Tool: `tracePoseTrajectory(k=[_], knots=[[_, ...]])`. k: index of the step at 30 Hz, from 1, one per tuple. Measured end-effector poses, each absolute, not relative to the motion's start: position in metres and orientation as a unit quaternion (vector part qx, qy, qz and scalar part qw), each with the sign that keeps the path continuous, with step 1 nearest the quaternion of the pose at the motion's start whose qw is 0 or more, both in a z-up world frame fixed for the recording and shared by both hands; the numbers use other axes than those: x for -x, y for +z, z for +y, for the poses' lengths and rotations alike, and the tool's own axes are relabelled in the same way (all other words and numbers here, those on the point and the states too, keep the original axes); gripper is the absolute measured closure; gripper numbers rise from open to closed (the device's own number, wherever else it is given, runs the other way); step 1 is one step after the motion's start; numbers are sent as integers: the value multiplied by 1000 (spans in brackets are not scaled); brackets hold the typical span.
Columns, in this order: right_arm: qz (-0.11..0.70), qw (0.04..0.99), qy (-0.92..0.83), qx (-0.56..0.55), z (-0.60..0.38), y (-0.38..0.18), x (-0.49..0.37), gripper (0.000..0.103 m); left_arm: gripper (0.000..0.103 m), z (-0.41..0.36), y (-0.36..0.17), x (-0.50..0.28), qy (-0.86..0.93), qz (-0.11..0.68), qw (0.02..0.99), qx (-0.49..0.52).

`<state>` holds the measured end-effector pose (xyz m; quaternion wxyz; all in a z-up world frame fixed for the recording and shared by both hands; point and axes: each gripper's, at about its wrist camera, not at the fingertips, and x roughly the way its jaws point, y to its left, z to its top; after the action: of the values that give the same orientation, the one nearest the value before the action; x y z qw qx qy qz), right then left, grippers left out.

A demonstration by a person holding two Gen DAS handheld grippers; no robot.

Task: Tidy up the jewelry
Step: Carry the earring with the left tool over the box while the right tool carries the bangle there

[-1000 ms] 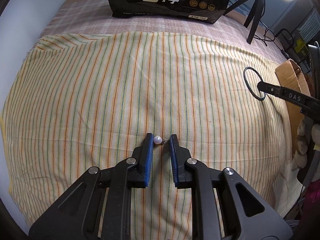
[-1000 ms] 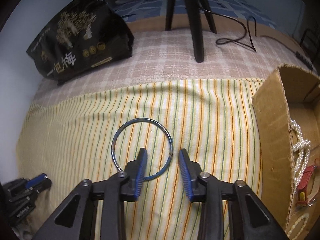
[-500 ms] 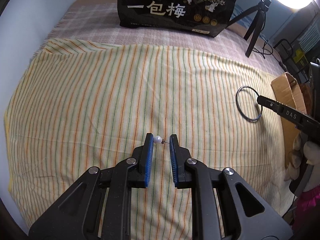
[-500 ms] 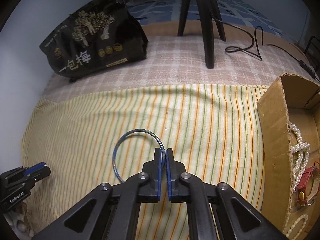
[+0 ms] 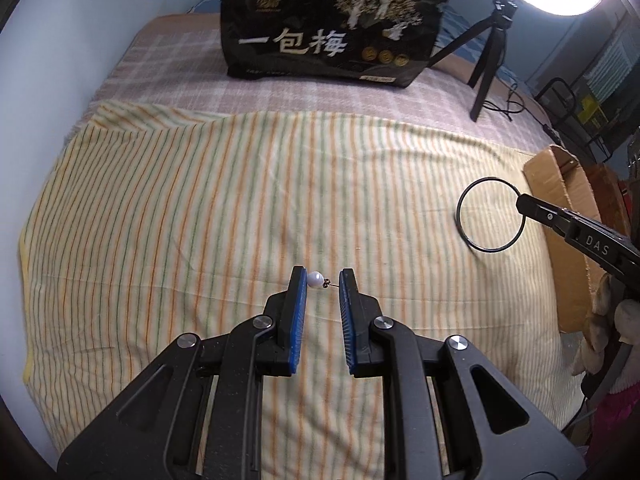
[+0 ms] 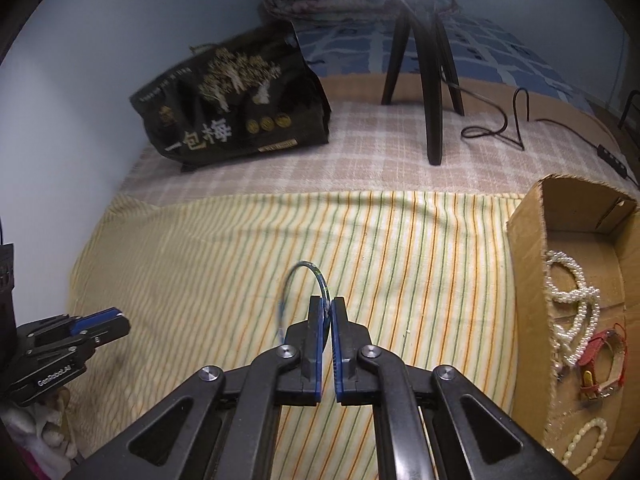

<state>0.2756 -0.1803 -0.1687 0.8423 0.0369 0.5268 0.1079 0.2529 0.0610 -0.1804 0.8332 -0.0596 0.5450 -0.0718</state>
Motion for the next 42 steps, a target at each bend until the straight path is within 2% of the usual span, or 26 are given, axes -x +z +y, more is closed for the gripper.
tracePoseTrajectory(k=[24,42], knots=[[446,886,119,-48,-249,-70,-194,102,88,-55,-110,-200,-155,475,866,-2],[414,907,49,-68,-350,-41,-160,102,88,-182,-99,-161,-243,444,862,-24]])
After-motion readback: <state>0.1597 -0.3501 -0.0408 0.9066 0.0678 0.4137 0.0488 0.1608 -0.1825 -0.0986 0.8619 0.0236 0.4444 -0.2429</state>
